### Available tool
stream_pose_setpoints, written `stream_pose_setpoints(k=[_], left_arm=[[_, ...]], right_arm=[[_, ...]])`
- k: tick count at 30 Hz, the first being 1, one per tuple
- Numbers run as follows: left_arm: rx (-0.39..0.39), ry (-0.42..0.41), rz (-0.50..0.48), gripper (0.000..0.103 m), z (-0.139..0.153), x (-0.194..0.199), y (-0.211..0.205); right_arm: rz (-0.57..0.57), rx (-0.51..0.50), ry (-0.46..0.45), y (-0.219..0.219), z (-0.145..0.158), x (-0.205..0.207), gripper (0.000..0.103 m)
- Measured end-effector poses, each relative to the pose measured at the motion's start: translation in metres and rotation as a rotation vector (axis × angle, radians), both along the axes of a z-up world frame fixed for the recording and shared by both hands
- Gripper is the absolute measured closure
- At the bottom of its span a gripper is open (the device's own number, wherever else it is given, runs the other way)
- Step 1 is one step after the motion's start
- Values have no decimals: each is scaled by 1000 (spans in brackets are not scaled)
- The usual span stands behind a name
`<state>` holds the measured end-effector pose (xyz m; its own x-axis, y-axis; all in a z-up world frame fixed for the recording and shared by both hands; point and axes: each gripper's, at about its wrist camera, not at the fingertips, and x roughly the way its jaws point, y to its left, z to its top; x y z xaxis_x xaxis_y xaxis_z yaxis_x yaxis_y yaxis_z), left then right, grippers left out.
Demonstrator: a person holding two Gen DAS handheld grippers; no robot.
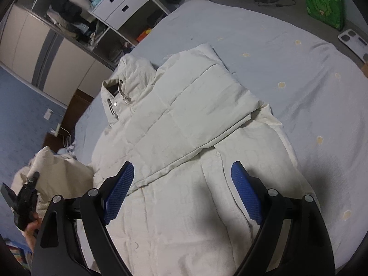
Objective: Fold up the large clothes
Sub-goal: 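Fold the held sleeve over the jacket body with the left tool and release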
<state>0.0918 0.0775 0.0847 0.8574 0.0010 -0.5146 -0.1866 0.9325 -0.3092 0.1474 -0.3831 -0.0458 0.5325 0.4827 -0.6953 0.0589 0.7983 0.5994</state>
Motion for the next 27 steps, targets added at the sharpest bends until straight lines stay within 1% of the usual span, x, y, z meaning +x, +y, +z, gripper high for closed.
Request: stream_pose_setpoints(k=[3, 9, 12, 14, 16, 18, 20, 21, 22, 23, 24, 25, 26, 27], left_arm=[[25, 26, -77, 97, -7, 12, -34], [110, 113, -269, 97, -41, 34, -111], [143, 167, -315, 97, -62, 45, -128], [133, 208, -333, 96, -79, 54, -129], [118, 243, -320, 92, -92, 58, -124], [64, 310, -324, 88, -108, 66, -117], [25, 351, -335, 69, -119, 65, -119], [15, 363, -352, 49, -121, 62, -121], [20, 365, -373, 39, -122, 60, -125], [43, 364, -381, 37, -122, 55, -131], [80, 373, -399, 30, -121, 52, -137], [98, 378, -413, 24, -120, 49, -141], [117, 379, -426, 22, -119, 45, -144], [132, 390, -442, 17, -119, 41, -148]], right_arm=[[-5, 22, -4, -3, 0, 0, 21], [-25, 59, 3, -8, -2, 1, 21], [-28, 67, 3, -10, -2, 0, 21], [-32, 74, 2, -11, -2, 0, 21], [-37, 80, 4, -13, -3, 0, 20], [-39, 80, 5, -12, -3, 1, 19], [-35, 75, 6, -12, -4, 1, 19], [-33, 73, 5, -12, -3, 1, 19], [-32, 71, 5, -12, -3, 1, 19], [-32, 70, 3, -12, -3, 1, 19], [-32, 70, 3, -12, -3, 1, 19], [-32, 70, 4, -13, -3, 1, 19], [-32, 70, 4, -13, -3, 1, 19], [-31, 70, 3, -13, -3, 1, 19]])
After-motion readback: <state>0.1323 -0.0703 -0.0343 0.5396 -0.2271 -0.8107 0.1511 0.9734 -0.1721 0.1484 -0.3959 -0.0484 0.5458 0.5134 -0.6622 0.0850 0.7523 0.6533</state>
